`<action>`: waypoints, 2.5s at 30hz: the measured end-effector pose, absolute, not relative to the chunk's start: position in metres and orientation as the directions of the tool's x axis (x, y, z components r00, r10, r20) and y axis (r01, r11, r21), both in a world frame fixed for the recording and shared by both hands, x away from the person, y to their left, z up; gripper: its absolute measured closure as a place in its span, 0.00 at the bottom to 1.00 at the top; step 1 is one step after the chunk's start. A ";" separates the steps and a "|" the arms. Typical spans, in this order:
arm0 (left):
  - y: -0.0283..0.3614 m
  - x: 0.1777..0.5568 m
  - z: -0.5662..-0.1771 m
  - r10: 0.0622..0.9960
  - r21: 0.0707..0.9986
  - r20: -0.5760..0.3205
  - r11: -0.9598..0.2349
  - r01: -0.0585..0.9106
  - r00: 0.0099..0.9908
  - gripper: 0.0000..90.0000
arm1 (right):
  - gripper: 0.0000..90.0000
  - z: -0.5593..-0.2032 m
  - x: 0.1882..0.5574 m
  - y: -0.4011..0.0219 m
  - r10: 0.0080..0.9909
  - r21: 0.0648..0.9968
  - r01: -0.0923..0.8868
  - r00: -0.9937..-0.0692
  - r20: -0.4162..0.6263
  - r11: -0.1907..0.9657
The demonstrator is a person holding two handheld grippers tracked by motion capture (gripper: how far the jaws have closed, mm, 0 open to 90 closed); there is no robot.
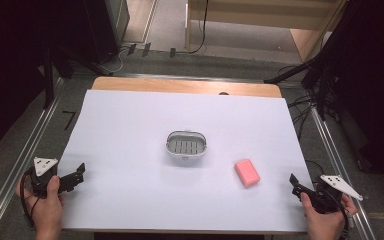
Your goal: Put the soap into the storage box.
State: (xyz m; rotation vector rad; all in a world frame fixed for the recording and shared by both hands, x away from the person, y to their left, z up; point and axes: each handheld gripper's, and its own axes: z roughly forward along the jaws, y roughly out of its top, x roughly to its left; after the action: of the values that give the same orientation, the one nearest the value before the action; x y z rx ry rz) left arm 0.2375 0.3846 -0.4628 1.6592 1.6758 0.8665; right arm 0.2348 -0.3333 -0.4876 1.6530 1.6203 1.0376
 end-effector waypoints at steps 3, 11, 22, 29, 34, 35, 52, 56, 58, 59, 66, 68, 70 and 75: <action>0.385 0.237 -0.463 1.000 0.806 0.018 -0.006 0.592 -0.014 0.08 | 0.14 -0.487 0.236 -0.333 0.993 0.844 0.531 -0.041 0.108 -0.070; 0.385 0.237 -0.463 1.000 0.804 0.019 -0.006 0.594 -0.015 0.08 | 0.21 -0.478 0.234 -0.318 0.995 0.840 0.541 -0.046 0.085 -0.047; 0.385 0.237 -0.463 1.000 0.805 0.018 -0.002 0.593 -0.020 0.08 | 0.35 -0.474 0.240 -0.299 0.996 0.828 0.560 -0.089 0.014 0.038; 0.385 0.236 -0.463 1.000 0.812 0.019 -0.004 0.583 -0.019 0.08 | 0.31 -0.459 0.244 -0.295 0.990 0.800 0.587 -0.124 -0.066 0.126; 0.385 0.237 -0.463 1.000 0.807 0.018 -0.009 0.591 -0.010 0.08 | 0.30 -0.455 0.247 -0.300 0.989 0.726 0.678 -0.147 -0.015 0.112; 0.385 0.237 -0.463 1.000 0.807 0.018 -0.009 0.591 -0.010 0.08 | 0.30 -0.455 0.247 -0.300 0.989 0.726 0.678 -0.147 -0.015 0.112; 0.382 0.237 -0.463 0.999 0.803 0.045 -0.030 0.596 -0.009 0.08 | 0.40 -0.437 0.265 -0.298 0.954 0.671 0.702 -0.298 -0.027 0.239; 0.383 0.238 -0.463 0.999 0.801 0.041 -0.029 0.598 -0.008 0.08 | 0.38 -0.439 0.269 -0.291 0.943 0.638 0.727 -0.334 0.007 0.253; 0.382 0.238 -0.463 0.999 0.801 0.040 -0.028 0.598 -0.006 0.08 | 0.34 -0.440 0.269 -0.288 0.943 0.632 0.732 -0.333 0.009 0.253; 0.382 0.238 -0.463 0.999 0.800 0.040 -0.029 0.599 -0.005 0.08 | 0.33 -0.440 0.269 -0.286 0.946 0.635 0.729 -0.325 -0.006 0.255; 0.382 0.239 -0.463 0.999 0.797 0.042 -0.031 0.604 -0.004 0.08 | 0.15 -0.439 0.269 -0.279 0.954 0.580 0.780 -0.299 0.013 0.236; 0.382 0.239 -0.463 0.999 0.795 0.043 -0.033 0.605 -0.003 0.08 | 0.15 -0.441 0.269 -0.276 0.948 0.567 0.790 -0.314 0.048 0.232; 0.382 0.239 -0.463 0.999 0.796 0.042 -0.032 0.605 -0.004 0.08 | 0.11 -0.442 0.270 -0.271 0.943 0.558 0.794 -0.328 0.060 0.241; 0.382 0.239 -0.463 0.999 0.797 0.047 -0.035 0.603 -0.004 0.08 | 0.04 -0.442 0.272 -0.263 0.929 0.541 0.801 -0.359 0.091 0.257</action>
State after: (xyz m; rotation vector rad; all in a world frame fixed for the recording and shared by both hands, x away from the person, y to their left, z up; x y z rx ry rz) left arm 0.2387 0.3820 -0.4633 1.6970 1.6643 0.8768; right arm 0.2717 -0.2630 -0.4418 1.6108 2.2825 0.7519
